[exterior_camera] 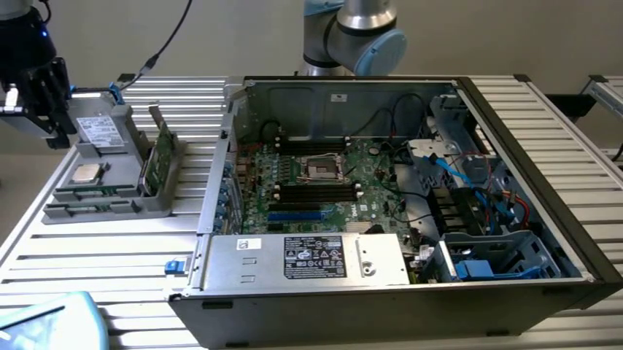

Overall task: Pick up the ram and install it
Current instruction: 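Pick up the ram and move it above insertion slot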

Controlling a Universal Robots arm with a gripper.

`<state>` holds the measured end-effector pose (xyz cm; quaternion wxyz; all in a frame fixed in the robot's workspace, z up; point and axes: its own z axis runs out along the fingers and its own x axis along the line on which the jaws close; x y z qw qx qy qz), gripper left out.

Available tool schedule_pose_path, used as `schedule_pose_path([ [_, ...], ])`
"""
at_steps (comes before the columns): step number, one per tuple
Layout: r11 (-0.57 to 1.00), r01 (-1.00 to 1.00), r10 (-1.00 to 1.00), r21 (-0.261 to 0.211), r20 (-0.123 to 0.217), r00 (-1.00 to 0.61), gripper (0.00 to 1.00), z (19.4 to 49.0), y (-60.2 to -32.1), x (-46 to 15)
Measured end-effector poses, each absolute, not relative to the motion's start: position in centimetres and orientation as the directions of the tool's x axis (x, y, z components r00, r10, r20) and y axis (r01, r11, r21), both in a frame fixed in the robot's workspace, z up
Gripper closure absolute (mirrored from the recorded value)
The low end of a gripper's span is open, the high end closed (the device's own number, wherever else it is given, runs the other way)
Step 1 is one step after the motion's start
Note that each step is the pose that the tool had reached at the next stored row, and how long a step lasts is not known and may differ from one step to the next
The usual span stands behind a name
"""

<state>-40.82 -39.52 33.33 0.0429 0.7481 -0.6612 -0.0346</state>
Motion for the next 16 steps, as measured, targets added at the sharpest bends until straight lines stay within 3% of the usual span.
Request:
schedule_pose_path([
  [16, -0.019, -0.994, -1.0, 0.11, 0.005, 0.02, 0.63, 30.4, -39.4, -40.8],
])
